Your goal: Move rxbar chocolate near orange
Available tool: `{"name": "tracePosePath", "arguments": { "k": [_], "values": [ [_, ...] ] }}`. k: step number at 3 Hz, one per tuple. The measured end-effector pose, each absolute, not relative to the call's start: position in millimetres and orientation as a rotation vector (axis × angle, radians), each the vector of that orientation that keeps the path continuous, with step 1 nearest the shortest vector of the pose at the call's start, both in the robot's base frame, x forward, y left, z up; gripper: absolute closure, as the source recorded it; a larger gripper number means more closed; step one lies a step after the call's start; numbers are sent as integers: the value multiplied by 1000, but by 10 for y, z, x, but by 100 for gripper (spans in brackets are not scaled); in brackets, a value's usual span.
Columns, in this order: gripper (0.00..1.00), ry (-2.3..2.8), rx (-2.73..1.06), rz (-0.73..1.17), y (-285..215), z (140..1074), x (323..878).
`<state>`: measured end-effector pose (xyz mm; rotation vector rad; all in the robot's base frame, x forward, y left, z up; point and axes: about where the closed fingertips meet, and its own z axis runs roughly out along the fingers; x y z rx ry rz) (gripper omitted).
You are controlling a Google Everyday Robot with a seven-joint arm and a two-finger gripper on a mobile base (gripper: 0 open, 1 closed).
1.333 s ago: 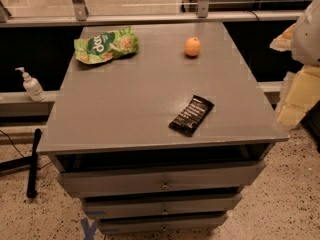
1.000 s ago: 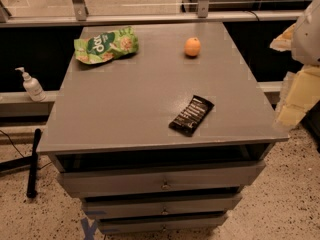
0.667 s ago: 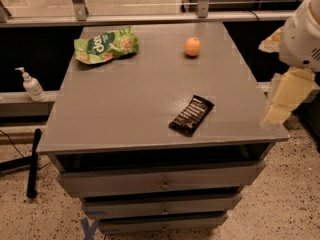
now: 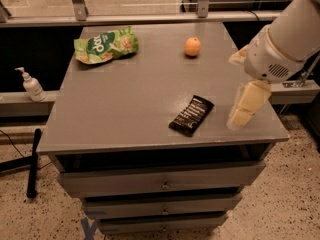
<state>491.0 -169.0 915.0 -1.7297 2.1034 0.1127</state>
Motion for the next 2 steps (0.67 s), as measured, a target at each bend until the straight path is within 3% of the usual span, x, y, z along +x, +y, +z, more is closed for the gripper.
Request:
{"name": "tracePosePath", "arguments": {
  "k": [2],
  "values": [
    [0,2057,-1634,270,-1356,8728,5194]
  ]
}}
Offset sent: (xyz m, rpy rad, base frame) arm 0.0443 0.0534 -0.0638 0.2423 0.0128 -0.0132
